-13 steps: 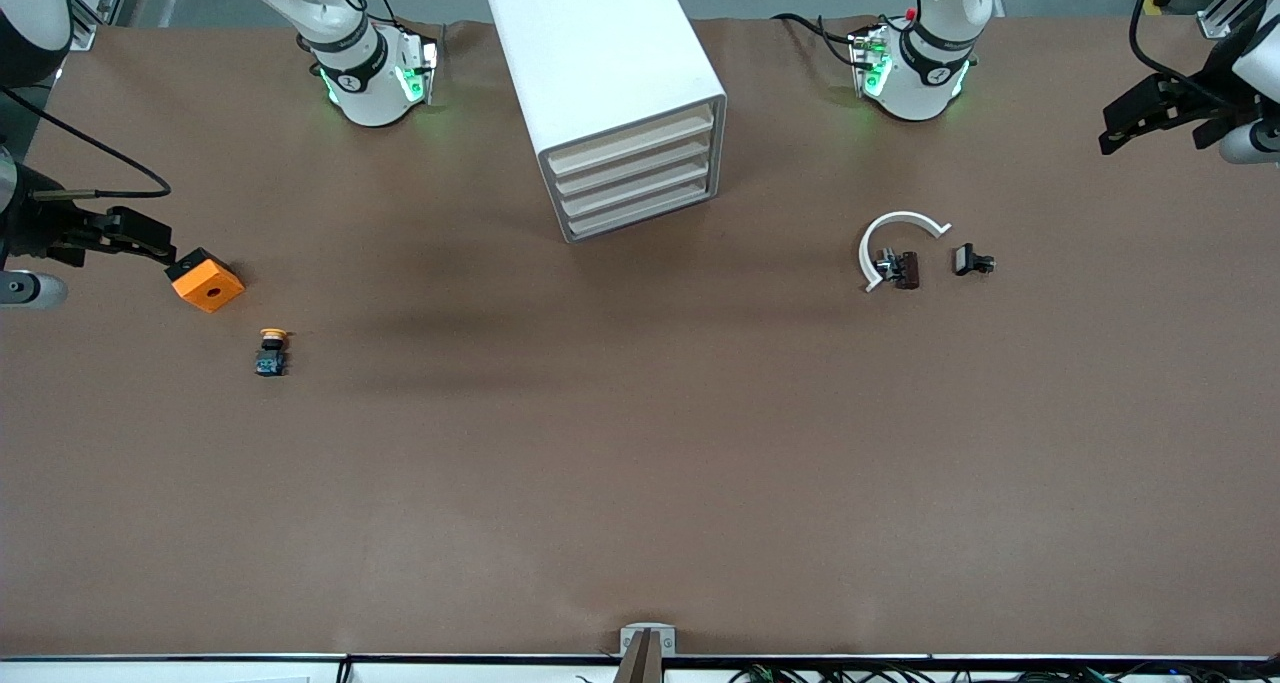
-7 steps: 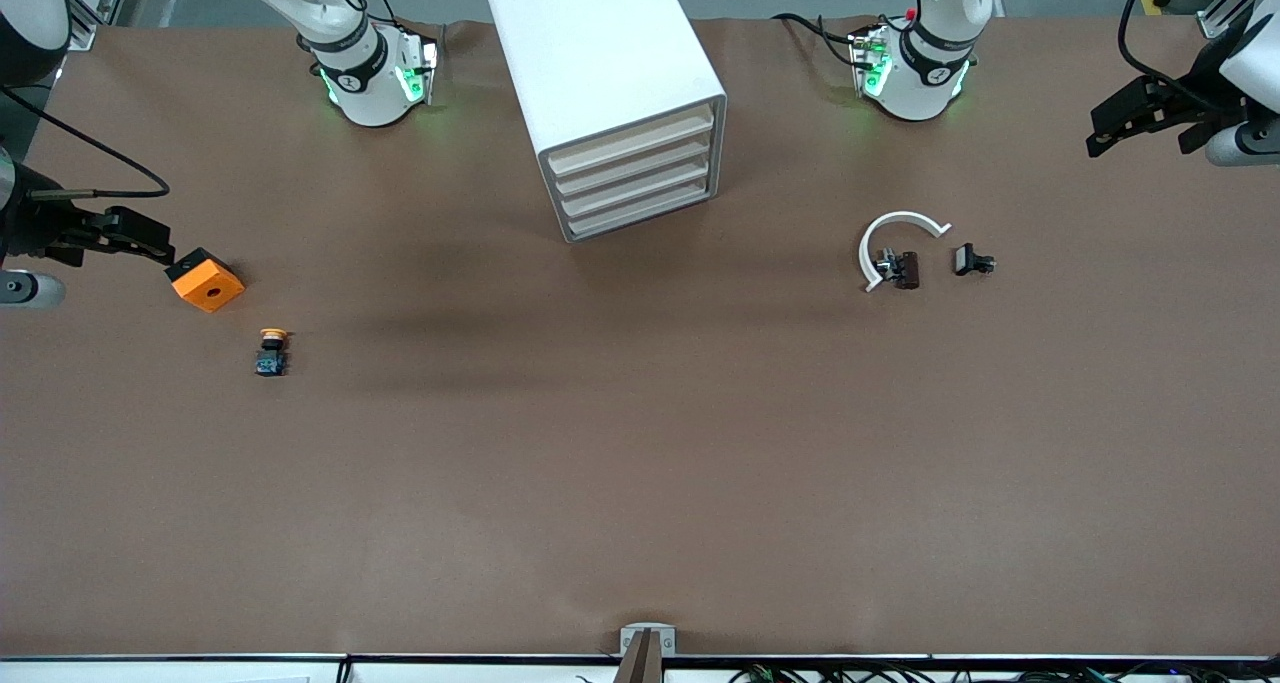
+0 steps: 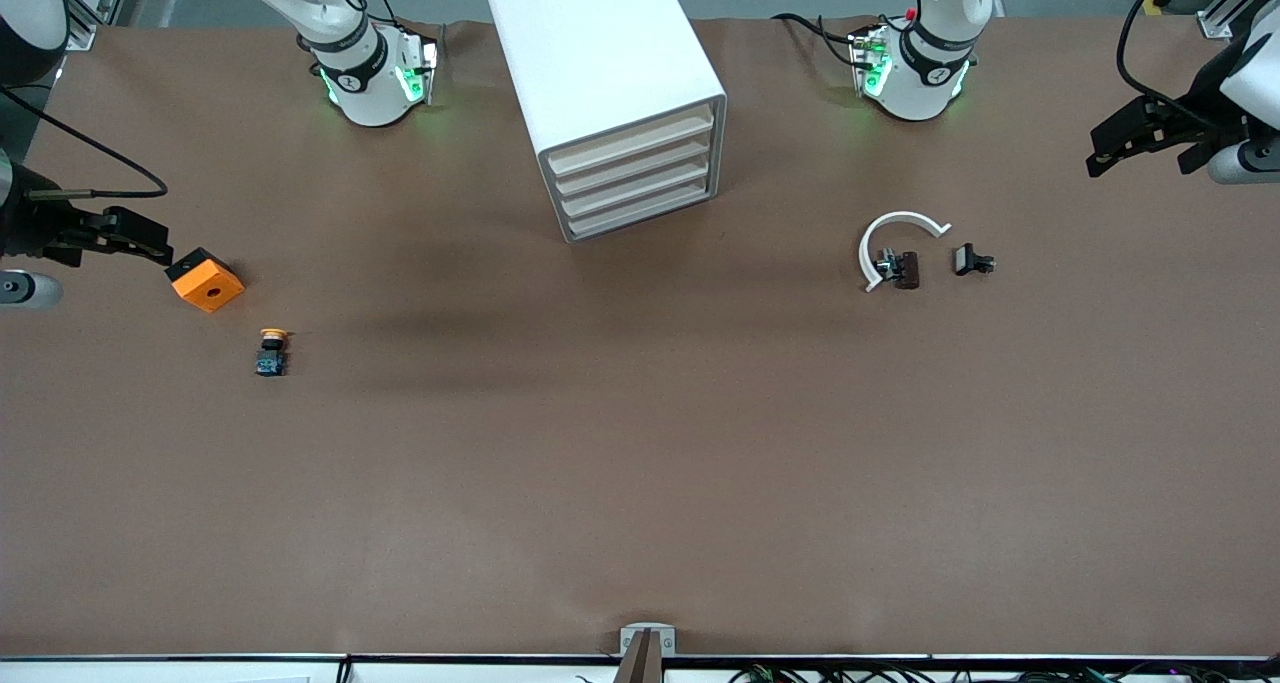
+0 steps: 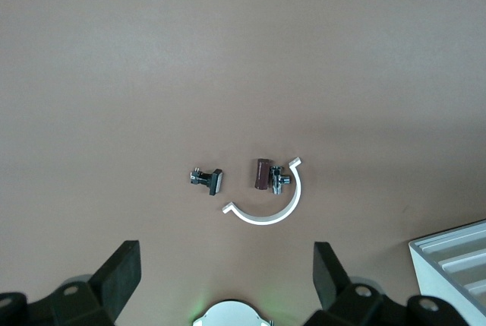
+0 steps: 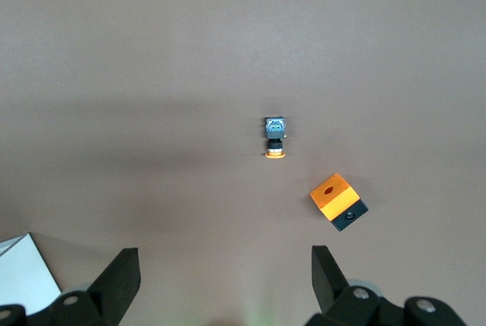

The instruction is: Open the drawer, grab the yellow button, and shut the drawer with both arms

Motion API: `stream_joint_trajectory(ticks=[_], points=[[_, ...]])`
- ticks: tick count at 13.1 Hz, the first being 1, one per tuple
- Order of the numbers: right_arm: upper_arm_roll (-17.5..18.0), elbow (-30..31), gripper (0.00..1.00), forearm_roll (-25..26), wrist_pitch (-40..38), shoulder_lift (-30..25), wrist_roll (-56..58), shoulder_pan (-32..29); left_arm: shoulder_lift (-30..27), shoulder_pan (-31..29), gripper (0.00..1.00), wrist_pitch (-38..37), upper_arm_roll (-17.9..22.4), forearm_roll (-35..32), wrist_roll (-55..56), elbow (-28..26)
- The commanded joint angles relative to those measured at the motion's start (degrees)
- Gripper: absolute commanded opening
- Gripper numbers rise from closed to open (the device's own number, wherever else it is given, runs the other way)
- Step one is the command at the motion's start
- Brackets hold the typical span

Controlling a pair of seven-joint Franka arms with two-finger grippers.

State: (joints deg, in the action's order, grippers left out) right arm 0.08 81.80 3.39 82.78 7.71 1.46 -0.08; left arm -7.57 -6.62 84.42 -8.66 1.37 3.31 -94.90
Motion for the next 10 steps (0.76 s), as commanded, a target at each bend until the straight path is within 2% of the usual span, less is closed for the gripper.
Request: stream_joint_trajectory(ticks=[1,10], points=[[-0.5,-0.2,1.0,-0.9,-0.1,-0.4,-0.3,0.3,-0.7,0.0,1.0,0.7,0.0,0.0,-1.1,-0.3],[-0.5,-0.2,1.0,-1.7,0.0,-0.2,-0.8,-0.2,1.0,-0.2,1.0,0.5,0.5,0.0,-0.8,2.8]])
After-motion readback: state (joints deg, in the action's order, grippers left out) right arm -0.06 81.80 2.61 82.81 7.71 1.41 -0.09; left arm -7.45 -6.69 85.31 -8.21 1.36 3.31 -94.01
